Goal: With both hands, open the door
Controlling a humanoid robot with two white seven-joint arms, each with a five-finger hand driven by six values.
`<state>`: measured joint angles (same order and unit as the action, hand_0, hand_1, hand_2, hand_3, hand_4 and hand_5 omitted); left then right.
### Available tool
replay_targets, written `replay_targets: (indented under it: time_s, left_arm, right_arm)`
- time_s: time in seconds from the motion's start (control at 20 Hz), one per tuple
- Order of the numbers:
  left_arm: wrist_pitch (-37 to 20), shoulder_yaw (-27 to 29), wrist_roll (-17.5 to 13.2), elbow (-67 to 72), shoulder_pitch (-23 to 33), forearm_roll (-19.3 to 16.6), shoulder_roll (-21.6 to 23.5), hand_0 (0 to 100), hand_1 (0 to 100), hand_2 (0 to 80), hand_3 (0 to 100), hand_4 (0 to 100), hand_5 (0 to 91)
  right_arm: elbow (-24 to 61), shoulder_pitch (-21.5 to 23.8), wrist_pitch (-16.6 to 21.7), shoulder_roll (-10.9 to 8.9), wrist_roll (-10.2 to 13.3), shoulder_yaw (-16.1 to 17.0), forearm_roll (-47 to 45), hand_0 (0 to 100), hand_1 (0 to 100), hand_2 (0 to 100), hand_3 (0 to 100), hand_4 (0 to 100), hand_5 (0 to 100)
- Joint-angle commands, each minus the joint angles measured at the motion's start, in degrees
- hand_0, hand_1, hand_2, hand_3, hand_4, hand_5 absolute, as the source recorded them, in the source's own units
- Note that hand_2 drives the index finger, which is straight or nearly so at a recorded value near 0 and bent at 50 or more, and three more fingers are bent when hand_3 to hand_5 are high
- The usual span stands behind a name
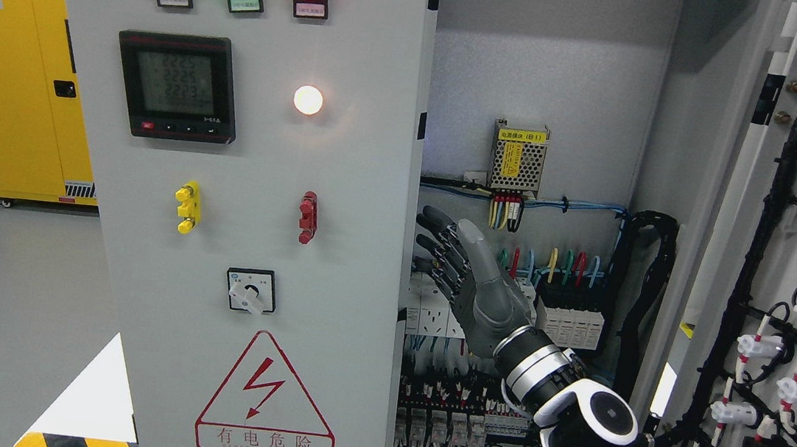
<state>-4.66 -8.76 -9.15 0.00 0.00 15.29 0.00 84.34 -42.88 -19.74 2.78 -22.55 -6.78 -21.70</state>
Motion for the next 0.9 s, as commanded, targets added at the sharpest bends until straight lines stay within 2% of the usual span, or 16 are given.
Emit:
replay_targets:
  time_s: [0.0, 0.25, 0.35, 0.45, 0.5, 0.85]
  left_arm:
    - [0.0, 0.0, 0.0, 0.1, -1.7, 0.0, 0.5, 0, 0, 0.0, 0, 0, 0.0]
    - [0.0, 0.0, 0.0, 0.1, -1.7, 0.0, 0.5, 0, 0, 0.0, 0, 0, 0.0]
    - [0.0, 0.0, 0.0, 0.1, -1.7, 0.0, 0.5, 0, 0, 0.0, 0, 0, 0.0]
    - [0.0, 0.0, 0.0, 0.1, -1.7, 0.0, 0.5, 0, 0, 0.0, 0, 0, 0.0]
    - [0.0, 0.0, 0.0, 0.1, -1.7, 0.0, 0.5, 0, 0, 0.0, 0, 0, 0.0]
    - [0.0, 0.0, 0.0, 0.1, -1.8, 0.0, 0.5, 0, 0, 0.0, 0, 0, 0.0]
  right_arm:
    - [-4.0, -0.9, 0.1, -0.49, -3.4, 1.2, -2.5, 20, 12, 0, 0, 0, 0]
    - [-7.5, -2.3, 0.1, -1.02, -4.1, 3.8, -2.6, 20, 12, 0, 0, 0, 0]
    - [-7.5, -2.6, 0.1, -1.72, -7.0, 4.1, -2.6, 20, 12, 0, 0, 0, 0]
    - [-7.3, -2.6, 0.1, -1.73, -12.0, 3.9, -2.5, 20, 12, 0, 0, 0, 0]
    - [-7.3, -2.6, 0.1, -1.73, -13.5, 3.9, -2.4, 20, 12, 0, 0, 0, 0]
    - [-7.8, -3.4, 0.0, -1.73, -14.0, 3.4, -2.4, 20, 12, 0, 0, 0, 0]
